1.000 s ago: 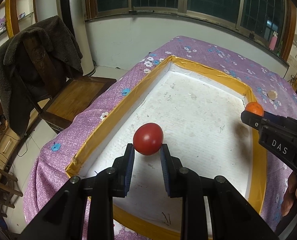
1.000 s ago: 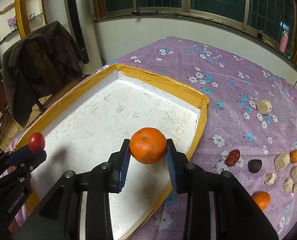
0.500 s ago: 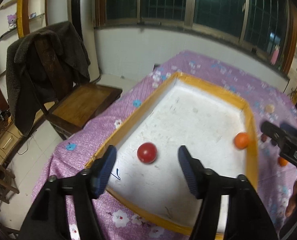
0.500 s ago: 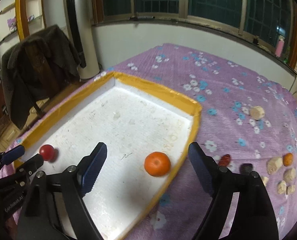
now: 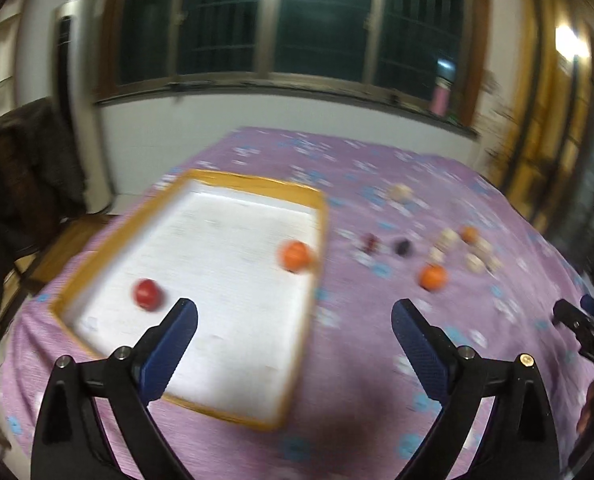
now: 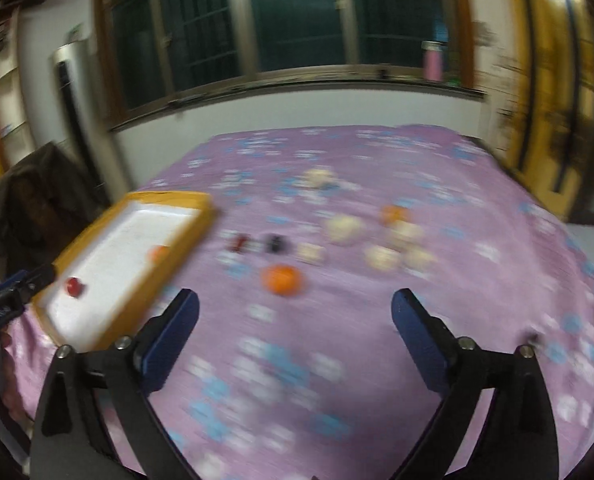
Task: Organize fruits
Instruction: 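Grasp the orange with the left tool while the right tool grasps the dark plum, then carry the orange over the tray and lower it beside the red fruit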
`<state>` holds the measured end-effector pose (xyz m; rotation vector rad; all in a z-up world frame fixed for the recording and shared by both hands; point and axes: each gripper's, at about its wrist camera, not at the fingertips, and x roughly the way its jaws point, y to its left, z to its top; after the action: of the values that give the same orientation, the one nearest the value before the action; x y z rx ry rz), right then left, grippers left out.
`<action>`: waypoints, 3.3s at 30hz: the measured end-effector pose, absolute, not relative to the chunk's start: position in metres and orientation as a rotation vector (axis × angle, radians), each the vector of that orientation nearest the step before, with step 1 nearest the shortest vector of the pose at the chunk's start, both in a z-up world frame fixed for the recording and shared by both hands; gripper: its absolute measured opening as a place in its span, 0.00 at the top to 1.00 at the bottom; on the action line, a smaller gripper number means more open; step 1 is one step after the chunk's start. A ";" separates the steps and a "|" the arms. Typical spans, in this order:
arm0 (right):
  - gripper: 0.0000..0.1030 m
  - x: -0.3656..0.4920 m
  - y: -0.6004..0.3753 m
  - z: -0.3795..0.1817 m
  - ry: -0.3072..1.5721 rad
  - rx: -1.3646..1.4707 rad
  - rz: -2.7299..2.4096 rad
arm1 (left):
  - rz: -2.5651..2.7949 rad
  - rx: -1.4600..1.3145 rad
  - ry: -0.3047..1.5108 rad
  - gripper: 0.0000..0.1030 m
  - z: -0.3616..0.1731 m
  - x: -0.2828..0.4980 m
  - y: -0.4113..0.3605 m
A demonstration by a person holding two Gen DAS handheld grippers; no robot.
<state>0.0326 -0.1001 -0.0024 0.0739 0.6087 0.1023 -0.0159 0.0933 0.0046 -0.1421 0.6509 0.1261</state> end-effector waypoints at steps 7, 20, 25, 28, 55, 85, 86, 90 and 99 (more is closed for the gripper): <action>0.01 0.012 -0.206 -0.035 0.676 0.062 -0.162 | 0.047 -0.113 0.736 0.05 -0.013 -0.001 0.053; 0.29 0.042 -0.260 -0.064 0.781 0.141 -0.189 | 0.019 -0.101 0.760 0.05 -0.023 0.027 0.029; 0.45 0.045 -0.264 -0.069 0.808 0.146 -0.185 | -0.011 -0.075 0.755 0.05 -0.027 0.040 0.014; 0.62 0.048 -0.268 -0.071 0.823 0.151 -0.178 | -0.027 -0.058 0.758 0.05 -0.031 0.051 0.005; 0.78 0.059 -0.275 -0.073 0.855 0.070 -0.174 | -0.019 -0.040 0.843 0.09 -0.054 0.105 -0.011; 0.78 0.013 -0.242 -0.046 0.722 0.090 -0.085 | -0.031 -0.031 0.825 0.67 -0.042 0.073 -0.006; 0.78 0.012 -0.240 -0.045 0.719 0.092 -0.084 | -0.031 -0.032 0.824 0.67 -0.041 0.070 -0.005; 0.78 0.006 -0.229 -0.042 0.708 0.098 -0.073 | -0.020 -0.027 0.819 0.67 -0.039 0.056 0.002; 0.78 -0.004 -0.193 -0.041 0.705 0.098 -0.020 | 0.008 -0.032 0.829 0.67 -0.041 0.037 0.016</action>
<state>-0.0039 -0.1933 -0.0415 0.0977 0.7054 -0.0202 0.0372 0.0158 -0.0409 -0.0323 0.8292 0.0076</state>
